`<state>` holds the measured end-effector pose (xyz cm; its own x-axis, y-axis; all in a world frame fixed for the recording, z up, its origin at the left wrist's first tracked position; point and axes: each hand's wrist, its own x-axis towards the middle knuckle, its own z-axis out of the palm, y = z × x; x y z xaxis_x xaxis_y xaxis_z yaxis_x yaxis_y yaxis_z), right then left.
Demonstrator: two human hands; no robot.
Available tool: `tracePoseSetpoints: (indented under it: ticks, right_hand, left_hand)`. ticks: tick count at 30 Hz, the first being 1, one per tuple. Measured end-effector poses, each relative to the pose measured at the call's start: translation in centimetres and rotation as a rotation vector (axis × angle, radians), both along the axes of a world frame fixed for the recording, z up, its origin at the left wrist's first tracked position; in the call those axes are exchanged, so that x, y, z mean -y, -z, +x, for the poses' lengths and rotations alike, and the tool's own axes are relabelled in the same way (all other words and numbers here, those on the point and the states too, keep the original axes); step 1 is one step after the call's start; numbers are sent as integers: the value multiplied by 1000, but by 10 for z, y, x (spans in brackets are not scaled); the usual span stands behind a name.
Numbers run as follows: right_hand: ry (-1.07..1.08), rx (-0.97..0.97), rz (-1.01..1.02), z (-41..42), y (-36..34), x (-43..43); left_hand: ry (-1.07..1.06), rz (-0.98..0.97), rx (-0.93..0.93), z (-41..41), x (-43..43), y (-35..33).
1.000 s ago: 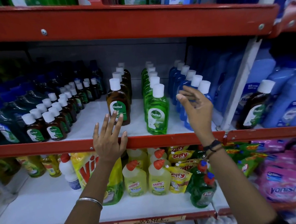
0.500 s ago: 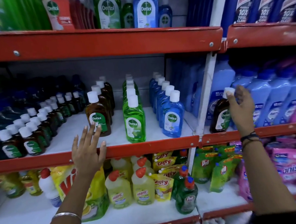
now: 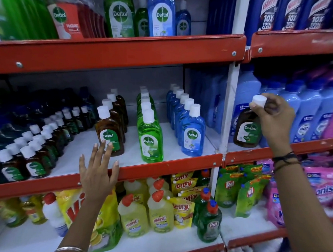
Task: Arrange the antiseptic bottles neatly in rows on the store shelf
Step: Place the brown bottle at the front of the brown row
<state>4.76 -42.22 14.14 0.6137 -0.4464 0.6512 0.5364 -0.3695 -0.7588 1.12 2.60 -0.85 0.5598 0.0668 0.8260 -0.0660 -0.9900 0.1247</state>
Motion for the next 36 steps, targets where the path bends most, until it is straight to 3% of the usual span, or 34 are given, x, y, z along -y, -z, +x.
tracePoseSetpoints:
  ticks: [6,18,25,36]
  right_hand:
    - [-47,38,-15,-36,-25,-53]
    - [-482,54,-13,-71,-42,-245]
    - [-494,-29,-25,-38,-22,-332]
    - [-424,-150,-80,-3,9,-368]
  left_hand:
    - [3,-6,-33,-6,-19,-3]
    - [-62,27,-79,-19,-67,-7]
    - [-85,83,19,-16,-79,-3]
    - [-50,131,116,-3,-85,8]
